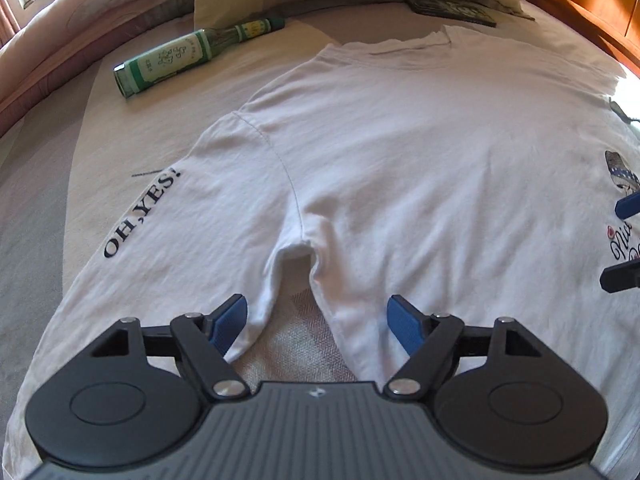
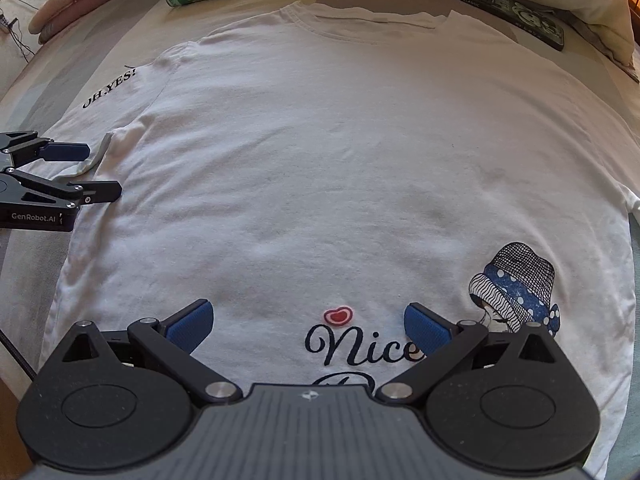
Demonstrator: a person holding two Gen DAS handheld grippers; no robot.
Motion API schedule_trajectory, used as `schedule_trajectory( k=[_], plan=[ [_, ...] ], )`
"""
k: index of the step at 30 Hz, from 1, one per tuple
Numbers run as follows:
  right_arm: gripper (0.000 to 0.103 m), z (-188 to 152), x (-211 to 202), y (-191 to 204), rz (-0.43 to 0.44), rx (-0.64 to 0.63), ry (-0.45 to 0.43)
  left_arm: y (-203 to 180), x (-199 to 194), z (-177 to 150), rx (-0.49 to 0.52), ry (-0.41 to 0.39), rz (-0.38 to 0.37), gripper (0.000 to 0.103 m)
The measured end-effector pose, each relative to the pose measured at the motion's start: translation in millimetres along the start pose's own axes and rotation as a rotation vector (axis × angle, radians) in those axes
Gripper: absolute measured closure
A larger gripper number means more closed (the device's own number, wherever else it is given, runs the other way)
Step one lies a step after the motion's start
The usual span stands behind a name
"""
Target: Fold clothes
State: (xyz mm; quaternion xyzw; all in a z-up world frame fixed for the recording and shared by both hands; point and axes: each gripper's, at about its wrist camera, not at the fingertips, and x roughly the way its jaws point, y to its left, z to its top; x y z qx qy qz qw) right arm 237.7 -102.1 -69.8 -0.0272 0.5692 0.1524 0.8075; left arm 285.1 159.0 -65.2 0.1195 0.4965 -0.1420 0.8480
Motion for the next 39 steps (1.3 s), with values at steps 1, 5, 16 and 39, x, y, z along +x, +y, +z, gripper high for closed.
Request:
schedule_trajectory(
  k=[1,5,16,39],
  plan=[
    [0.000,-1.0,0.6,0.6,-0.001,-0.006,0.002,3.5,-0.9,-5.1,-0.050,0.003,-0.009,0.025],
    [0.000,-4.9,3.0,2.8,-0.003,-0.028,0.010,10.4,-18.5,-11.8,-0.113,0.068,-0.053,0.026],
    [0.000,-5.1,8.6,10.7,-0.034,-0.054,0.036,46.4,-23.6,-34.6,-0.254,0.085,0.055,0.023],
    [0.000,46.5,8.0,61.0,0.026,-0.161,-0.006,168.1,-76.4,-104.3,-0.556,0.100,0.265,0.020]
  ],
)
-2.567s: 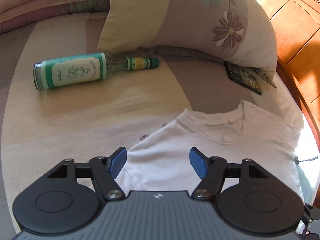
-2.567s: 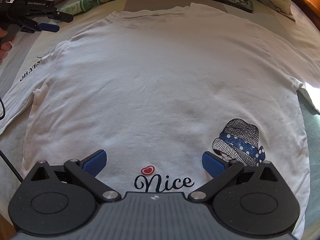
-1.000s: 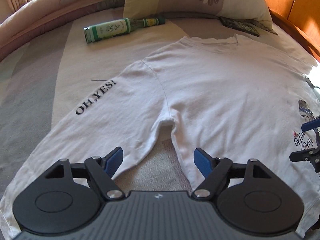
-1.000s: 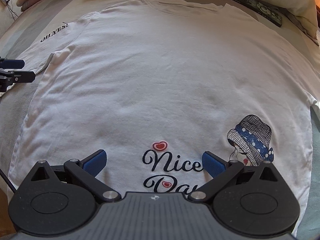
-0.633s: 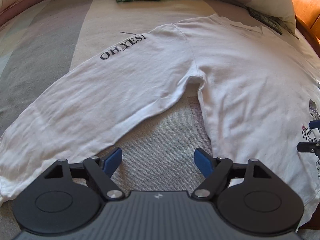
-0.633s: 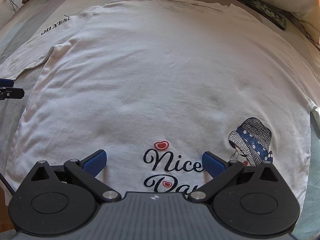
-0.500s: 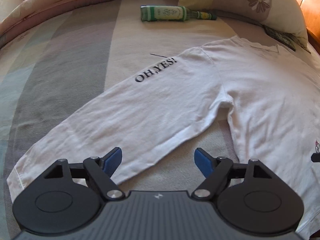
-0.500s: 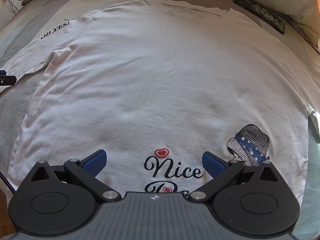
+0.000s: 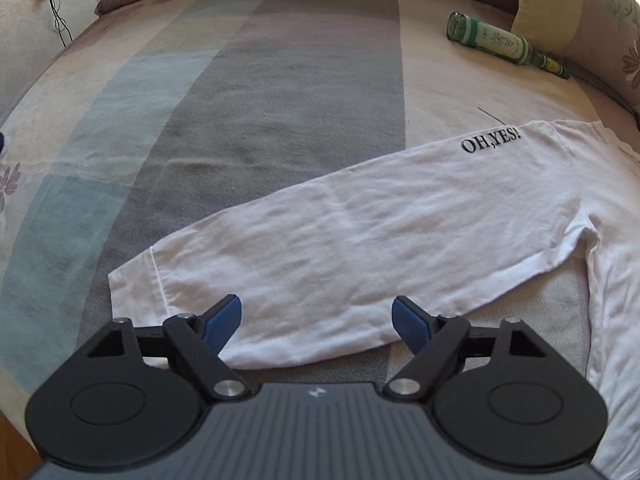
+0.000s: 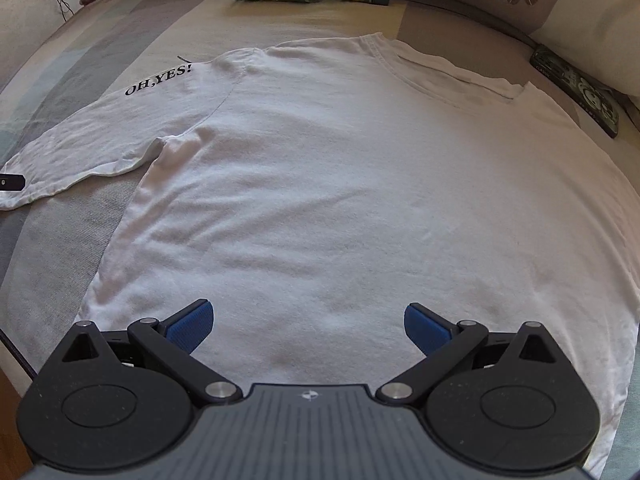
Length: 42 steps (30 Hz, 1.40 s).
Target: Fold clothes
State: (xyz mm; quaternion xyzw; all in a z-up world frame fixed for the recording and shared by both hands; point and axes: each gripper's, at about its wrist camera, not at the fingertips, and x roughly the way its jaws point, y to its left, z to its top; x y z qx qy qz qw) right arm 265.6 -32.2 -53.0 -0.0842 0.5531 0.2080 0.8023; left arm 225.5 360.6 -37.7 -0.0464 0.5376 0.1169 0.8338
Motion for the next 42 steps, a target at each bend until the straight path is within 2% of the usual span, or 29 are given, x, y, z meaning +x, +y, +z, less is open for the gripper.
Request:
schedule_trajectory(
  k=[5,8,11,13,16,18,20,23,26,30,34,38,42],
  plan=[
    [0.000,15.5,4.9,12.8,0.011,-0.014,0.002,21.8,13.1,-14.1,0.007,0.082,0.026,0.018],
    [0.000,20.7,6.1,18.4,0.011,-0.027,0.006,32.2,8.1,-19.2,-0.020,0.119,0.058,0.022],
    [0.000,24.4,8.8,21.6,0.004,-0.027,0.015,41.0,-0.1,0.2,-0.066,0.037,0.011,0.020],
    [0.000,27.0,11.3,23.2,-0.001,-0.021,0.021,42.0,7.1,18.4,-0.046,-0.001,-0.004,0.020],
    [0.000,32.7,15.3,26.8,-0.002,-0.014,0.028,43.7,30.4,32.8,-0.013,0.005,-0.009,0.020],
    [0.000,35.3,14.6,29.0,0.000,-0.021,0.028,51.3,43.4,32.1,0.000,0.031,0.023,0.017],
    [0.000,37.6,13.9,30.9,0.002,-0.028,0.027,60.9,42.3,31.8,-0.035,0.021,0.016,0.017],
    [0.000,35.4,13.8,28.0,-0.003,-0.036,0.027,51.8,26.6,37.4,-0.041,-0.006,0.068,0.022],
    [0.000,31.5,17.9,23.1,-0.013,-0.021,0.026,20.4,10.3,47.9,0.020,-0.063,-0.025,0.020],
    [0.000,25.8,19.6,18.0,0.001,-0.003,0.025,-51.0,2.0,59.0,0.184,-0.119,-0.163,0.020],
    [0.000,12.3,13.9,7.5,0.019,-0.060,0.006,-129.5,-9.7,61.9,0.300,-0.168,-0.312,0.020],
    [0.000,-3.2,0.9,-21.3,-0.013,-0.130,-0.033,-207.8,-21.7,46.0,0.479,-0.178,-0.447,0.020],
    [0.000,-18.5,-13.4,-70.7,-0.061,-0.163,-0.080,-267.4,-27.3,12.2,0.667,-0.169,-0.498,0.020]
  ],
)
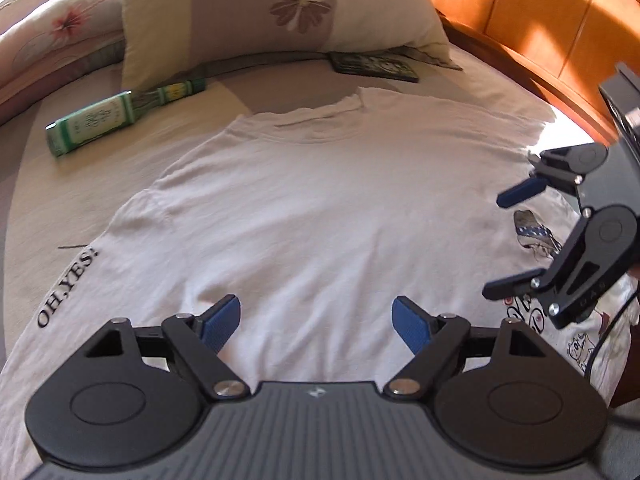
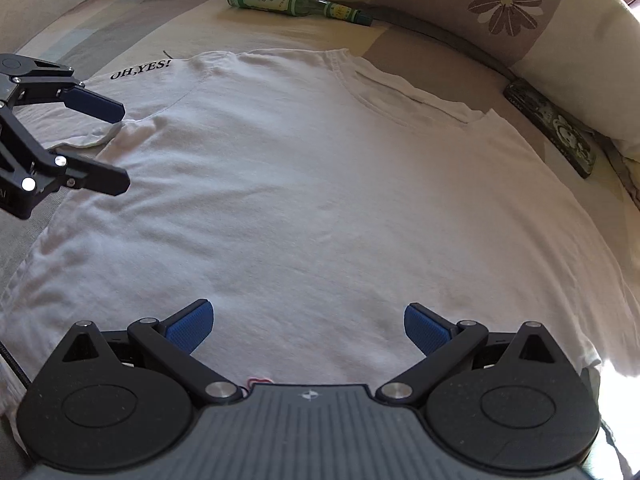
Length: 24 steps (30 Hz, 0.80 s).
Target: Fold clothes
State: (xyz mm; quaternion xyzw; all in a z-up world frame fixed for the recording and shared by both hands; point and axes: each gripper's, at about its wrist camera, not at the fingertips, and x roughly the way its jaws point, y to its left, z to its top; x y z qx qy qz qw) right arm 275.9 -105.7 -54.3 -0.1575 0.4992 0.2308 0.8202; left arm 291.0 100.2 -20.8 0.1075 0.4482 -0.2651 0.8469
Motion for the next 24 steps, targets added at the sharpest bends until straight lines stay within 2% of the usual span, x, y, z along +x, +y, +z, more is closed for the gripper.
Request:
schedule_trajectory(
  k=[2,6,8,12,16,20,22,24],
  plan=[
    [0.000,-12.7,-0.6,-23.2,-0.020,-0.018,-0.034,-22.0,14.3,-1.8,0.032,0.016,0.004,0.020],
    [0.000,-30.3,17.5,-60.7,-0.016,0.035,-0.042,-41.1,36.0,-10.5,-0.014,0.082,0.015,0.020],
    [0.000,-41.1,16.7,-67.2,0.012,0.041,-0.110,-48.2,38.7,-18.3,-0.018,0.096,0.037,0.020],
    [0.000,-62.3,12.3,-65.4,0.010,0.018,-0.207,-60.6,30.0,-35.7,-0.018,0.109,0.083,0.014],
    [0.000,-73.6,-4.4,-64.0,0.046,-0.051,-0.137,-67.8,7.7,-56.4,-0.058,0.200,0.092,0.014],
    [0.000,-118.9,-29.4,-66.5,0.098,-0.133,-0.052,-76.9,-18.4,-95.4,-0.082,0.293,0.097,0.012],
    [0.000,-147.1,-44.9,-69.8,0.112,-0.179,-0.032,-84.6,-23.2,-94.3,-0.073,0.289,0.094,0.011],
    [0.000,-159.3,-53.2,-67.9,0.110,-0.226,0.000,-92.2,-28.0,-93.3,-0.064,0.286,0.090,0.012]
  ],
)
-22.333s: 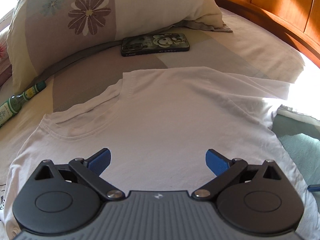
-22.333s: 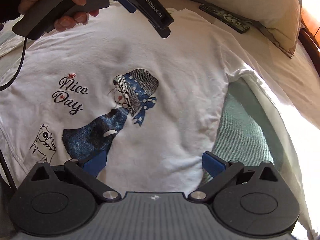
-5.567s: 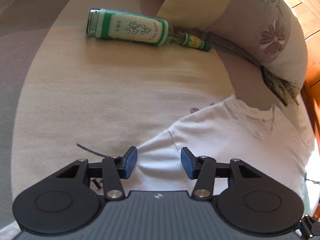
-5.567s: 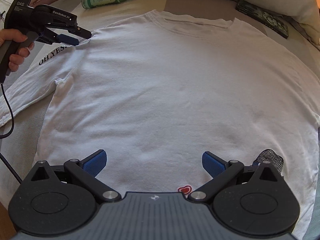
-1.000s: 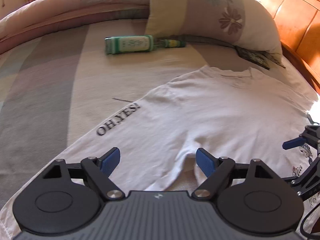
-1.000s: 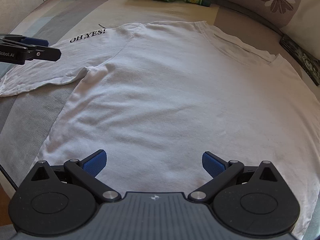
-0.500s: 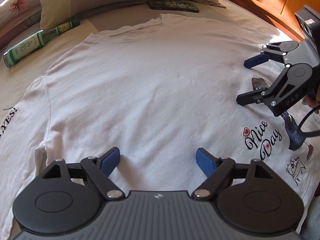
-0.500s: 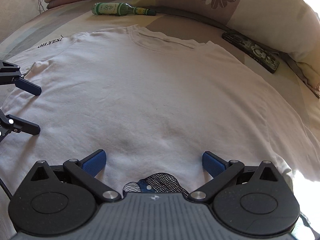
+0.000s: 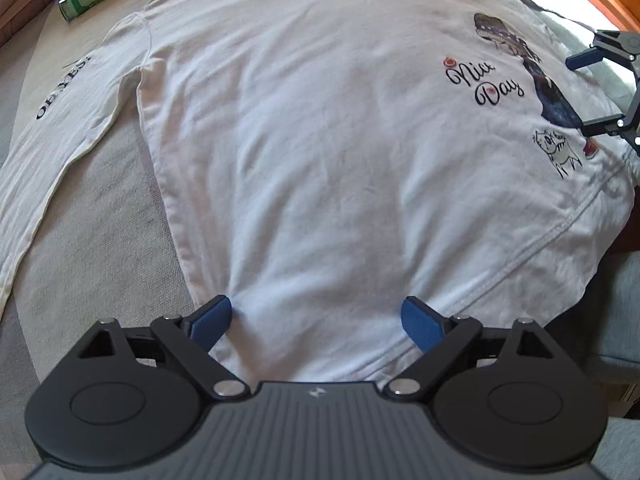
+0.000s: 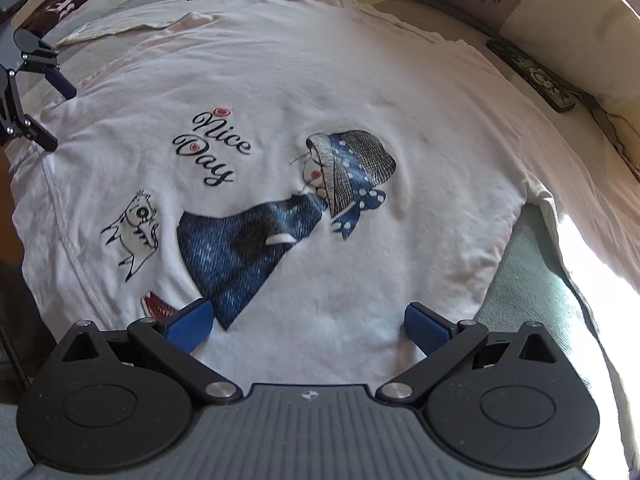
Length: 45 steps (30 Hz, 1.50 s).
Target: Fold clothes
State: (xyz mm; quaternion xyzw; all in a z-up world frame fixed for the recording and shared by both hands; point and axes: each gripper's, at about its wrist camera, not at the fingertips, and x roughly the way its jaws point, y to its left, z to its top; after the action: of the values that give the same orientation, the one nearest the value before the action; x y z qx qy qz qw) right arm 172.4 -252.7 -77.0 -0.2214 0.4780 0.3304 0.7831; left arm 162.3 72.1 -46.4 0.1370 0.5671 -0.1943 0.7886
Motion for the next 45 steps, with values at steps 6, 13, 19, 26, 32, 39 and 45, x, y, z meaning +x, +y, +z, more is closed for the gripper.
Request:
schedule_trajectory(
  k=[6,13,19,26,32,39,45],
  plan=[
    [0.000,12.7,-7.7,13.0,0.017,-0.065,-0.050,-29.0,-4.4,16.6,0.048,-0.072,-0.028,0.012],
    [0.000,44.5,25.2,27.9,0.069,-0.054,-0.057,-59.0,23.5,28.7,0.115,-0.152,-0.055,0.011],
    [0.000,7.6,10.7,27.6,0.052,0.005,-0.129,-71.3,3.9,-27.5,0.227,-0.050,-0.076,0.009],
    [0.000,3.9,10.7,28.1,0.046,0.019,-0.136,-58.4,-10.1,-12.1,0.221,-0.062,-0.071,0.011],
    [0.000,4.6,11.9,28.0,0.048,0.017,-0.134,-14.9,13.6,55.5,0.118,-0.205,0.009,0.011],
    [0.000,7.3,11.1,23.4,0.071,0.005,-0.099,12.0,40.8,66.2,0.046,-0.154,0.008,0.009],
    [0.000,17.7,-2.2,2.5,0.051,0.118,-0.043,16.5,26.6,63.8,-0.001,-0.086,0.026,0.009]
  ],
)
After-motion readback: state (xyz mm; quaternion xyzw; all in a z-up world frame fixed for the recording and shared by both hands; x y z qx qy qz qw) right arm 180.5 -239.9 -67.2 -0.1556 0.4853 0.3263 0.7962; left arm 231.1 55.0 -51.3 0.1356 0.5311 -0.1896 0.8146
